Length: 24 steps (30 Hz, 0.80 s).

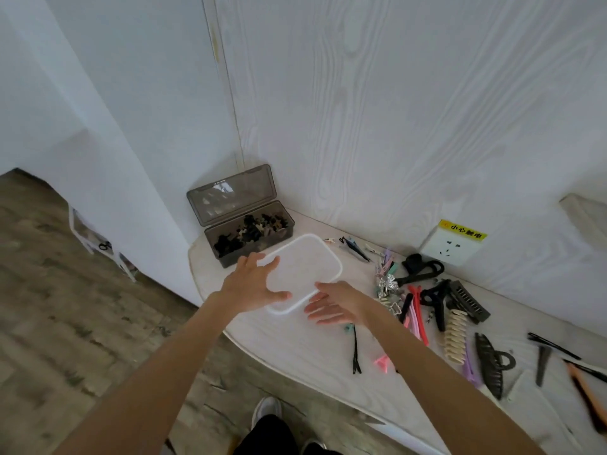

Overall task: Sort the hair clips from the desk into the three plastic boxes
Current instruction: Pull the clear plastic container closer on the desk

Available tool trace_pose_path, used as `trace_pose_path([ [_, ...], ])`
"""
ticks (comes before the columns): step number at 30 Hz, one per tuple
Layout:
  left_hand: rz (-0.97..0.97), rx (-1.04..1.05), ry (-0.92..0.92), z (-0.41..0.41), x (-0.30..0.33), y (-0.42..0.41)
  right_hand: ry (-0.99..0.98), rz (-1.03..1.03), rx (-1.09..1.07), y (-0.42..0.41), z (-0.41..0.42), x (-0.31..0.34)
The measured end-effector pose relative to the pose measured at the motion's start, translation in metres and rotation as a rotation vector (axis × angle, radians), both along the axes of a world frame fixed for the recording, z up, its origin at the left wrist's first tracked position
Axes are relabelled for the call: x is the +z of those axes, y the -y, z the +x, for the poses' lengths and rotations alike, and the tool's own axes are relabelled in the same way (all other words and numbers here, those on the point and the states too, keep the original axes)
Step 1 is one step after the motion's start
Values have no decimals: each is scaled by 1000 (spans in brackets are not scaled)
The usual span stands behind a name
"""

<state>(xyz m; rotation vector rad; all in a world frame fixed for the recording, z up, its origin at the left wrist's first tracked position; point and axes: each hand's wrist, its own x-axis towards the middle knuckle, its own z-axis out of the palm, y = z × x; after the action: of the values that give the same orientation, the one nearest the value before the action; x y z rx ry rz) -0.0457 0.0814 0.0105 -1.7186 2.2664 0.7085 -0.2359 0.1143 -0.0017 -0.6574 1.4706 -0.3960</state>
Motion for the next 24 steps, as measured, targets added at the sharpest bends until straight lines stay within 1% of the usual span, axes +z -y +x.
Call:
trace_pose_path([
  [2,-11,53,-37,0,3,2,23,2,-2,0,2,-2],
  [3,-57,121,-79,2,2,4,17,2,-10,-1,4,-1],
  [5,-183,318,-154,8,-1,6,-77,-33,-3,2,6,-3],
  [6,-197,388,-140,10,-2,3,-170,-76,8,6,5,-5],
  [7,-147,407,-116,11,-6,1,-273,-136,15,12,2,-7],
  [8,-18,401,-114,12,-9,-3,-339,-188,20,19,-2,-8],
  [9,164,391,-136,12,-9,-6,-352,-217,28,25,-6,-6],
  [10,324,362,-152,12,-5,-9,-306,-235,69,29,-9,-1],
  [11,396,307,-156,14,2,-9,-246,-263,152,33,-10,7],
  [12,361,250,-149,17,10,-6,-207,-292,254,37,-10,14],
  [14,132,102,-69,24,25,1,-165,-365,419,44,-5,24],
  [15,16,-33,-2,24,30,4,-179,-403,477,48,-2,23],
  [16,-59,-210,63,25,30,5,-231,-424,520,52,1,22],
  [17,-94,-385,118,24,28,4,-298,-439,545,55,1,17],
  [18,-96,-508,161,22,24,3,-396,-446,600,58,-2,12],
  [19,-77,-543,185,22,18,1,-508,-450,700,57,-7,8],
  [21,-100,-481,209,22,5,-5,-701,-443,878,48,-29,-6],
  [22,-137,-433,225,21,1,-9,-747,-411,914,40,-41,-12],
  [24,-221,-338,270,11,1,-18,-736,-375,889,23,-62,-19],
])
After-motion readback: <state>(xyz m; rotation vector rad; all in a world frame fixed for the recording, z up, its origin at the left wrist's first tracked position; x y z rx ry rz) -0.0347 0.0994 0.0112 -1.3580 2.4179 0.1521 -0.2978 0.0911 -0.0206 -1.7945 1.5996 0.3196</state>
